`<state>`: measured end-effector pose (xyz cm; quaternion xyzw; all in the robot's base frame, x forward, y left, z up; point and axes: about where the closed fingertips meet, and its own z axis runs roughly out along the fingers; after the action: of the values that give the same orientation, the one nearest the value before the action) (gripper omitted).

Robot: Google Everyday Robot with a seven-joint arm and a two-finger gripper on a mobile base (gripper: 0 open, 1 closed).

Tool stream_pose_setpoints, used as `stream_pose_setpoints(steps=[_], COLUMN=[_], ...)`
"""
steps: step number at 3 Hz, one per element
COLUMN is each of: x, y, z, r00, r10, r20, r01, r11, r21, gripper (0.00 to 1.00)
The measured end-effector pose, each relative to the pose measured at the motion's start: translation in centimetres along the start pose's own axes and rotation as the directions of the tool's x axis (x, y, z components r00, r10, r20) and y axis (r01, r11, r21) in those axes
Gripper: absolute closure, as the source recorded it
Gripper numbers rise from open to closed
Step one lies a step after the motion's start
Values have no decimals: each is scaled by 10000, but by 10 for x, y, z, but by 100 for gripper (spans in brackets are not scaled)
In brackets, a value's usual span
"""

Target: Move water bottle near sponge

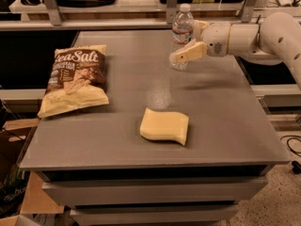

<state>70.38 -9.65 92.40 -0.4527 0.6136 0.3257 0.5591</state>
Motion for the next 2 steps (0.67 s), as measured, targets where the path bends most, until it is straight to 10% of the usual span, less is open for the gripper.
stream_pose_setpoints(steps=[2], x=[0], y=[-3], z=[14], r00=[9998], r10=[87], r20=[190], r01=[-84], r11=[9998], r21=[-179], gripper=[41])
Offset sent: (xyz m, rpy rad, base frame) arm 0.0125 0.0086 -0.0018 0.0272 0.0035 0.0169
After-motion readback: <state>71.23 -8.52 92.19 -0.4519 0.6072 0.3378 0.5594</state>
